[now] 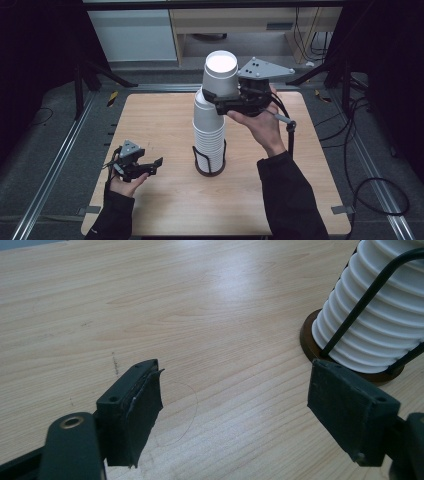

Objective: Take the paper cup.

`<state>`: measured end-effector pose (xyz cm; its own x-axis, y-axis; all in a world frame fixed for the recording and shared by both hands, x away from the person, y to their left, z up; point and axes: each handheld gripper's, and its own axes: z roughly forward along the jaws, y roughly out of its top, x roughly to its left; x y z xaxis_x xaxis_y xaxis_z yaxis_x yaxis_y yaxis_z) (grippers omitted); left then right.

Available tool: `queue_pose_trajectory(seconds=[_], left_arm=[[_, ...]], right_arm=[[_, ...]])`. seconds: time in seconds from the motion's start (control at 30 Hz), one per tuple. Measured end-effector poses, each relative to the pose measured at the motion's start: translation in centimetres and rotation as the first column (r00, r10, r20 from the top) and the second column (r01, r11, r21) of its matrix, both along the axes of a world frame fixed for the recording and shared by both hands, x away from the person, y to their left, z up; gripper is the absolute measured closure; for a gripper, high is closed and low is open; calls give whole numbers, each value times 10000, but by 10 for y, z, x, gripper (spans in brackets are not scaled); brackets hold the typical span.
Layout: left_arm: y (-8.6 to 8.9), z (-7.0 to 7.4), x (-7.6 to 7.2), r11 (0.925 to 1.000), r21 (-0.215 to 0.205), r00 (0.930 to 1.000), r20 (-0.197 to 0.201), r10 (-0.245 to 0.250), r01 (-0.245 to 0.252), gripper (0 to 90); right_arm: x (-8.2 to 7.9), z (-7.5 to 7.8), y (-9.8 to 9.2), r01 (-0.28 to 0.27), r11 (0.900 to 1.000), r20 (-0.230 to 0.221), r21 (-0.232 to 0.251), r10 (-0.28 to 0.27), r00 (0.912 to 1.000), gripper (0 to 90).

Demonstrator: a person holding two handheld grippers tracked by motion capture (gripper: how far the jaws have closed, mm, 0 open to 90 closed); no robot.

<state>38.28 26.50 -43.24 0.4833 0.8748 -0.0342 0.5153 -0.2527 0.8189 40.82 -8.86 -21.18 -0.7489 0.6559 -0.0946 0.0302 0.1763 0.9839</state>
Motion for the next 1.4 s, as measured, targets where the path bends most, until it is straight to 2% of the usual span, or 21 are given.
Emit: queue_pose_trajectory(seconds=[0.23, 0.4, 0.57, 0.77, 0.8, 0.83, 0.87, 0.9, 0.93, 0.97, 1.07, 1.1, 1.23, 1.27, 1.4], left_arm=[[-2, 1, -1, 9999, 95, 10000, 25, -90, 90, 211], [-4, 0, -1, 9996, 123, 9997, -63, -235, 235, 211], [-6, -1, -1, 9994, 128, 9994, -104, -318, 319, 212], [-9, -1, -2, 9981, 233, 9983, -113, -565, 567, 213], [-10, -1, -2, 9979, 254, 9982, -106, -594, 597, 213], [-10, -1, -2, 9979, 254, 9982, -106, -594, 597, 213], [-11, -1, -3, 9977, 252, 9980, -117, -626, 629, 213], [-11, -1, -3, 9977, 252, 9980, -117, -626, 629, 213], [-12, -1, -3, 9973, 259, 9976, -115, -688, 691, 213], [-12, -1, -3, 9973, 259, 9976, -115, -688, 691, 213], [-15, -1, -4, 9960, 327, 9964, -172, -831, 837, 213], [-15, -1, -4, 9960, 327, 9964, -172, -831, 837, 213], [-19, -1, -5, 9937, 426, 9945, -196, -1031, 1039, 212], [-20, -1, -6, 9925, 411, 9932, -228, -1139, 1148, 212], [-23, -1, -7, 9898, 489, 9908, -275, -1323, 1336, 212]], right_arm=[[-9, -5, -25, 422, 9986, 45, -331, -421, 9991, 159], [-18, -18, -49, 708, 9957, -122, -589, -717, 9974, 158], [-23, -28, -64, 822, 9943, -273, -676, -842, 9961, 158], [-30, -51, -77, 811, 9927, -555, -897, -863, 9947, 159], [-32, -61, -81, 750, 9928, -704, -934, -818, 9942, 158], [-32, -61, -81, 750, 9928, -704, -934, -818, 9942, 158], [-33, -71, -84, 753, 9916, -872, -1055, -847, 9926, 158], [-33, -71, -84, 753, 9916, -872, -1055, -847, 9926, 158], [-34, -81, -88, 721, 9912, -1025, -1112, -836, 9912, 158], [-34, -81, -88, 721, 9912, -1025, -1112, -836, 9912, 158], [-37, -98, -94, 665, 9907, -1310, -1187, -821, 9880, 158], [-37, -98, -94, 665, 9907, -1310, -1187, -821, 9880, 158], [-40, -115, -98, 534, 9904, -1508, -1271, -725, 9859, 158], [-42, -123, -100, 446, 9897, -1615, -1361, -666, 9846, 158], [-44, -135, -103, 296, 9897, -1783, -1401, -546, 9825, 158]])
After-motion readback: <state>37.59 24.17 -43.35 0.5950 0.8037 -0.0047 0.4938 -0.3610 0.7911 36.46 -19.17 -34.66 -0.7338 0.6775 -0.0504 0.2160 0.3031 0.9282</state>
